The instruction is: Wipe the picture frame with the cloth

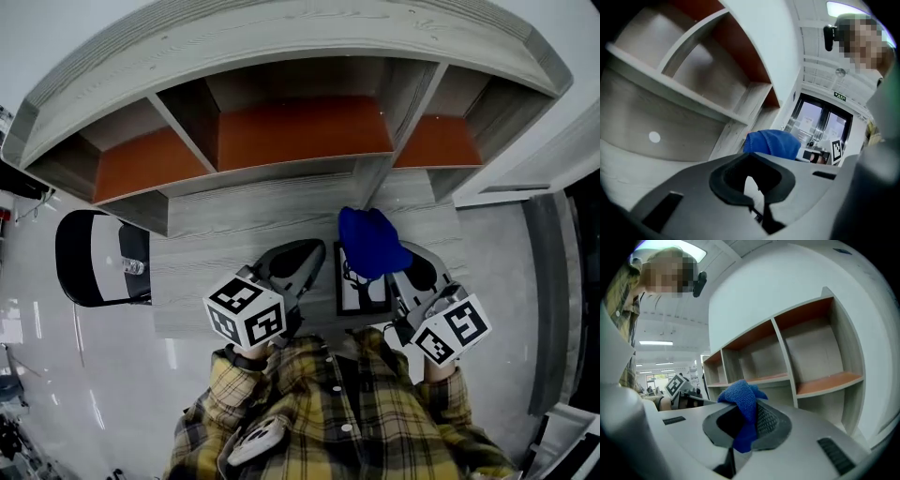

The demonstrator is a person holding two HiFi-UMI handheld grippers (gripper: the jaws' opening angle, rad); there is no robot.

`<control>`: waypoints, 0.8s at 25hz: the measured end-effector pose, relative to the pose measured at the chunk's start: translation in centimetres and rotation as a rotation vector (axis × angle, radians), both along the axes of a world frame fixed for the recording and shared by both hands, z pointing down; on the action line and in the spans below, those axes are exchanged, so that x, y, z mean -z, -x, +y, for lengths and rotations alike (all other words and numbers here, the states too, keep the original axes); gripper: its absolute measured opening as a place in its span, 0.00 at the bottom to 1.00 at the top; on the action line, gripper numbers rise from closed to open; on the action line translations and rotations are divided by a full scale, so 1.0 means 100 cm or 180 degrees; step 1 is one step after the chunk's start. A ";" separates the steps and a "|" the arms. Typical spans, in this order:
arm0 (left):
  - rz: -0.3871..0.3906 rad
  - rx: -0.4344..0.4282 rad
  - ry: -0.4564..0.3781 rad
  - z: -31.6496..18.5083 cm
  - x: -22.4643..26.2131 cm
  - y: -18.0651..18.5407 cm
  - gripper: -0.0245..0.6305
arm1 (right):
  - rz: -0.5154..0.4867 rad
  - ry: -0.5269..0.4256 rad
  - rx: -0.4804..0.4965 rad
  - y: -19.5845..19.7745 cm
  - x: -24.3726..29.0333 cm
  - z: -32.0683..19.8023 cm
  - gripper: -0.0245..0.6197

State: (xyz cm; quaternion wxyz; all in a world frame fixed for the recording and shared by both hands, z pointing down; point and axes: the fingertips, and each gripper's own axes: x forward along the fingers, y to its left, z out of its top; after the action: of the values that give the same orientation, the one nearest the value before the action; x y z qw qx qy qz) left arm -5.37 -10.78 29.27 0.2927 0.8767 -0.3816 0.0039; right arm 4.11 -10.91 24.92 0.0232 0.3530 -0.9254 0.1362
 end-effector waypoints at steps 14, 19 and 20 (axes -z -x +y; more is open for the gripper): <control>-0.0005 0.0115 -0.0576 0.004 0.061 0.014 0.04 | -0.0112 -0.0220 0.0212 0.027 0.035 0.002 0.09; -0.0041 0.0146 -0.0577 0.002 0.060 0.015 0.04 | -0.0089 -0.0199 0.0215 0.025 0.034 0.001 0.09; -0.0050 0.0146 -0.0580 0.001 0.061 0.015 0.04 | -0.0088 -0.0191 0.0216 0.025 0.033 0.001 0.09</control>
State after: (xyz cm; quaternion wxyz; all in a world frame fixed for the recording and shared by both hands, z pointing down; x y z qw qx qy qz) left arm -6.86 -10.65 23.22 0.2087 0.8907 -0.4026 -0.0307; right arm 1.60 -10.85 21.62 0.0044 0.3201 -0.9407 0.1123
